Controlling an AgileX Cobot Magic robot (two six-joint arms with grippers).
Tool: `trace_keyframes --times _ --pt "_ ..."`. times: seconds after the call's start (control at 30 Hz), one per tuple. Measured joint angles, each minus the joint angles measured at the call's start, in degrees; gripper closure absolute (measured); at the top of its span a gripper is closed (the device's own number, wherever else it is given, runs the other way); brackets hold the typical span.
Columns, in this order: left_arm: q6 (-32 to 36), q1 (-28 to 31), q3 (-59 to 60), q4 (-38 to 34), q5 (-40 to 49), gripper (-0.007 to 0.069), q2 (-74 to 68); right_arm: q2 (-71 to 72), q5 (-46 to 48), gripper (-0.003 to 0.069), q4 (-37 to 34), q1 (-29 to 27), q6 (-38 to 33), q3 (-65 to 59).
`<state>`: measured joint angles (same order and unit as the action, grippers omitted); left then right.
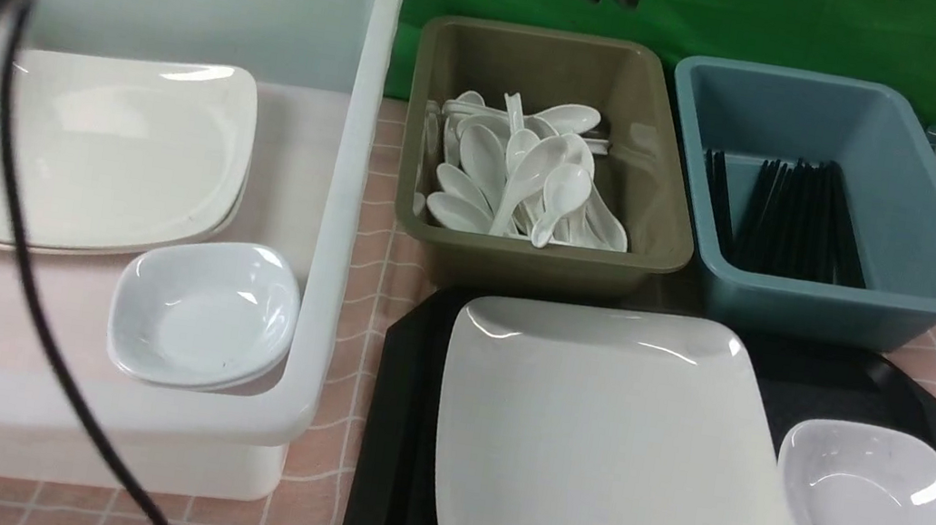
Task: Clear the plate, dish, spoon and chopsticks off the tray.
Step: Use the right arm to grab a small plate from the dinner plate
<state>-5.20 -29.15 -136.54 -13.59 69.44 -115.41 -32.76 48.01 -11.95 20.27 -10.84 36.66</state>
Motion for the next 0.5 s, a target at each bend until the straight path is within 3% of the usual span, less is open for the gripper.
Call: trace_keyframes --times 0.1,0.2,0.33,0.5 --pt "3.03 -0.05 9.08 -4.09 -0.12 0.0622 11.07 0.00 0.00 0.0459 0.06 0.00 -0.05 0.00" --pt "3.82 -0.10 17.95 -4.03 -0.06 0.0629 18.43 0.00 0.00 0.0459 0.11 0.00 -0.04 0.00" --pt "2.21 -0.10 39.06 -0.31 0.21 0.0630 32.55 0.00 0.00 0.0459 0.11 0.00 -0.04 0.00" --pt "-1.12 -0.10 58.66 -1.81 -0.31 0.0625 41.08 0.00 0.00 0.0459 0.11 0.00 0.02 0.00"
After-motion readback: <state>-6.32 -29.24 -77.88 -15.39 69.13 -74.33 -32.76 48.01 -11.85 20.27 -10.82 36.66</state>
